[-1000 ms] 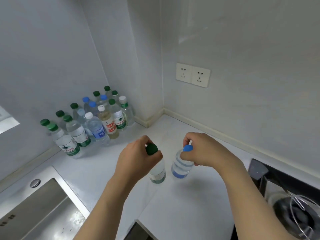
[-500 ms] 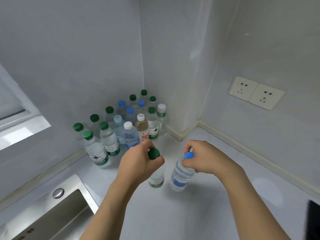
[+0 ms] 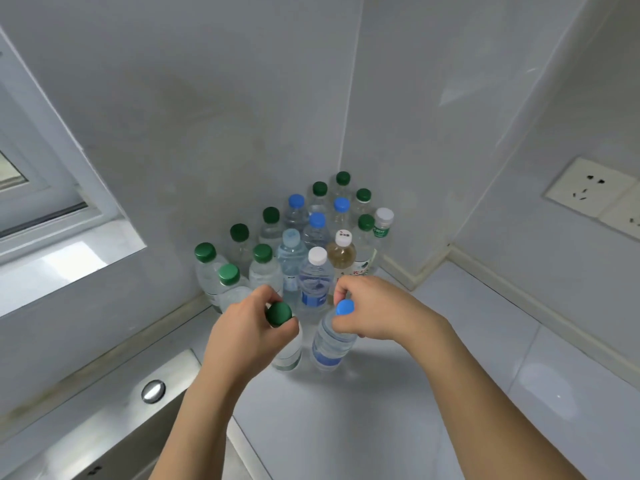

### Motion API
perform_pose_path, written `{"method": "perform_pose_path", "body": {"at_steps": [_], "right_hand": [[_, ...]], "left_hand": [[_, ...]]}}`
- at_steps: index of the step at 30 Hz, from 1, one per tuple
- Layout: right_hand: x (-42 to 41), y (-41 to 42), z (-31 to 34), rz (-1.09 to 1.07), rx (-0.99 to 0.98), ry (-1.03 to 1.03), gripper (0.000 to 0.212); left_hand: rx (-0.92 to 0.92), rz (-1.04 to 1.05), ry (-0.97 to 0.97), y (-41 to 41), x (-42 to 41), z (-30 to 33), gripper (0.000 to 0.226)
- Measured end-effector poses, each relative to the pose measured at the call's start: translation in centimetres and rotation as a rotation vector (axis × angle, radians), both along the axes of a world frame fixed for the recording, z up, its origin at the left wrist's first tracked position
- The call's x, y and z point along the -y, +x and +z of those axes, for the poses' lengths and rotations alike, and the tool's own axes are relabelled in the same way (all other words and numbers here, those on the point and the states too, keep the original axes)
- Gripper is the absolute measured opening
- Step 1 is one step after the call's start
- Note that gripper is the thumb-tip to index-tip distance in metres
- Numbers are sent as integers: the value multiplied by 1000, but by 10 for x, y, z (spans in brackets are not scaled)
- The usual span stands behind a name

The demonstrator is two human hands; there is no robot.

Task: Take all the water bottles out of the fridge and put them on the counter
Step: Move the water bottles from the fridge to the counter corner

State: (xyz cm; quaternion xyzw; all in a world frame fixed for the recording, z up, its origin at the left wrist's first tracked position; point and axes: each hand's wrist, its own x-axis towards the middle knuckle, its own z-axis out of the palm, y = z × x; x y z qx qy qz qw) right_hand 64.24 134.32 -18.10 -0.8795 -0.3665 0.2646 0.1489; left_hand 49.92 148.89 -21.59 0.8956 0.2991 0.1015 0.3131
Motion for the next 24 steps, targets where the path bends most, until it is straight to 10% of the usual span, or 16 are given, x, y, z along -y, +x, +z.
{"method": "perform_pose_path", "body": {"at_steps": [24], "right_hand": [[-85,-1,-29,63,99,45,18]], "left_hand": [[46,-135,59,-5,-40,-35,25]]}}
